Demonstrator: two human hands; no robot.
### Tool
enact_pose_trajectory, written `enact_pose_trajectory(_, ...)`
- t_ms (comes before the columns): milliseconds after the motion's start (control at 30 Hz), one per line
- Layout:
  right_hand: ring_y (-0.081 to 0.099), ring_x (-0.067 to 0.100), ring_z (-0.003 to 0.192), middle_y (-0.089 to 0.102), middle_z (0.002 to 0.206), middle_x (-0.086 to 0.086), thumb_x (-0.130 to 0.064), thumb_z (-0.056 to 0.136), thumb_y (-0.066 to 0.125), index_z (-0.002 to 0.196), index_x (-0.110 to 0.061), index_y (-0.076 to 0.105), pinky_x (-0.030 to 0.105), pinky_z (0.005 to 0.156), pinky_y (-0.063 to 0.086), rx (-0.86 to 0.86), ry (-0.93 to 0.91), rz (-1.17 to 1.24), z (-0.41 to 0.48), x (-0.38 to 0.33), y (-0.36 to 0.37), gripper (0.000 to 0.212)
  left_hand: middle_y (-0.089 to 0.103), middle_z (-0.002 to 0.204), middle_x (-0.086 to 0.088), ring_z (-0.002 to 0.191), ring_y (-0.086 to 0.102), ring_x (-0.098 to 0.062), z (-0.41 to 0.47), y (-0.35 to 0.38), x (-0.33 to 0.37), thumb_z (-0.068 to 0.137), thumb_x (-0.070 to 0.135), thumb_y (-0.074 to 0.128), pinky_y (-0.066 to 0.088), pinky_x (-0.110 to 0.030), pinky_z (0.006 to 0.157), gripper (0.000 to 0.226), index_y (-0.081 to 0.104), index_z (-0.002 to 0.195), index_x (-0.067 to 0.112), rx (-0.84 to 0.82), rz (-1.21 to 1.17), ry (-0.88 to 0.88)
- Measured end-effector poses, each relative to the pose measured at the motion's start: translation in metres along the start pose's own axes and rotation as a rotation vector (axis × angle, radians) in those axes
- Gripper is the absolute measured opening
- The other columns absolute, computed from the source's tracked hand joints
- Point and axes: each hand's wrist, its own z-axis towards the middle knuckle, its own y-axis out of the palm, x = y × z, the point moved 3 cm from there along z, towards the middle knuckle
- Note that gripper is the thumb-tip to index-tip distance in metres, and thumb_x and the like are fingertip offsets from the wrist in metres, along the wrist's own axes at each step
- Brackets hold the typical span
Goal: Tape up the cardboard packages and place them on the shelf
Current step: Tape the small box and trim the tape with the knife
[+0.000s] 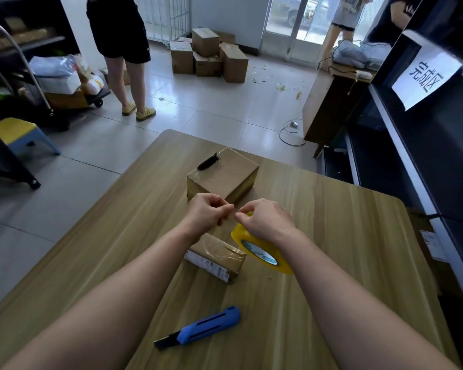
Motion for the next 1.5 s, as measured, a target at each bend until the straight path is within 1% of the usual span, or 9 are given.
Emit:
enact_pose_trajectory(133,0.056,0.028,0.114,0.058,0.133,0.008,-0.065,0.088,0.054,0.136,-0.016,0.054,0.034,0.084,0.044,-0.099,0.083,0.121,-0.001,0.008,-0.007,0.068,0.060,0.058,-0.009,0.048,0.051,-0.015,0.001,0.002,0.004,0.087,0.013,0.069,0.043,-0.026,0.050,0.016,0.069,0.073,0.005,0.151,-0.062,0.007)
enact_pose_trajectory(333,0.057,0.024,0.096,0.061,0.114,0.008,-0.044,0.094,0.053,0.119,-0.017,0.065,0.035,0.083,0.048,-0.130,0.033,0.331,-0.008,0.023,-0.029,0.039,0.061,0.061,-0.004,0.049,0.052,-0.013,0.009,-0.008,0.005,0.087,0.019,0.071,0.041,-0.024,0.046,0.018,0.068,0.070,0.012,0.245,0.010,-0.059)
enact_pose_trajectory(500,0.058,0.025,0.101,0.060,0.113,0.006,-0.061,0.089,0.056,0.123,-0.013,0.062,0.035,0.084,0.047,-0.162,0.086,0.240,-0.006,0.036,-0.029,0.060,0.062,0.063,-0.005,0.045,0.052,-0.011,0.011,-0.022,0.011,0.086,0.018,0.071,0.042,-0.020,0.043,0.016,0.069,0.074,0.009,0.302,0.062,-0.087)
enact_pose_trajectory(600,0.062,0.029,0.098,0.065,0.109,0.009,-0.077,0.080,0.052,0.109,-0.009,0.065,0.036,0.081,0.049,-0.120,0.167,0.102,-0.007,0.056,-0.018,0.074,0.064,0.070,-0.009,0.054,0.055,-0.015,0.005,-0.038,0.004,0.088,0.020,0.069,0.044,-0.023,0.048,0.015,0.070,0.080,0.007,0.274,0.107,-0.110)
enact_pose_trajectory(733,0.061,0.024,0.089,0.062,0.089,0.001,-0.080,0.082,0.043,0.084,-0.020,0.064,0.032,0.074,0.045,-0.212,0.179,0.111,-0.016,0.074,0.004,0.064,0.063,0.071,-0.009,0.055,0.053,-0.016,-0.001,-0.034,-0.013,0.092,0.023,0.063,0.044,-0.027,0.051,0.019,0.067,0.079,0.009,0.183,0.167,-0.157)
enact_pose_trajectory(933,0.059,0.026,0.101,0.063,0.114,0.010,-0.059,0.096,0.043,0.117,-0.011,0.065,0.033,0.084,0.045,-0.222,0.203,0.298,-0.025,0.085,0.024,0.057,0.058,0.073,-0.008,0.059,0.048,-0.017,-0.007,-0.037,-0.049,0.098,0.020,0.053,0.039,-0.028,0.051,0.023,0.064,0.084,0.006,0.158,0.201,-0.266)
enact_pose_trajectory(1167,0.063,0.028,0.089,0.065,0.092,0.008,-0.073,0.089,0.037,0.075,-0.020,0.059,0.041,0.082,0.053,-0.097,0.230,0.180,-0.019,0.085,0.043,0.059,0.063,0.076,-0.004,0.064,0.053,-0.016,-0.004,-0.030,-0.055,0.097,0.021,0.057,0.042,-0.031,0.060,0.021,0.069,0.086,0.007,0.259,0.524,-0.167)
enact_pose_trajectory(1367,0.060,0.027,0.091,0.065,0.103,0.007,-0.071,0.086,0.044,0.107,-0.013,0.066,0.036,0.076,0.049,-0.072,0.274,0.072,-0.013,0.078,0.053,0.065,0.063,0.095,-0.005,0.078,0.055,-0.016,0.000,-0.029,-0.064,0.096,0.017,0.056,0.040,-0.029,0.066,0.017,0.069,0.098,0.005,0.285,0.648,-0.210)
enact_pose_trajectory(1500,0.056,0.028,0.086,0.061,0.098,0.006,-0.065,0.088,0.046,0.106,-0.013,0.065,0.033,0.068,0.042,-0.064,0.289,0.011,-0.012,0.075,0.054,0.059,0.062,0.092,-0.004,0.078,0.055,-0.019,0.001,-0.029,-0.065,0.098,0.020,0.054,0.042,-0.030,0.064,0.020,0.069,0.095,0.007,0.296,0.746,-0.186)
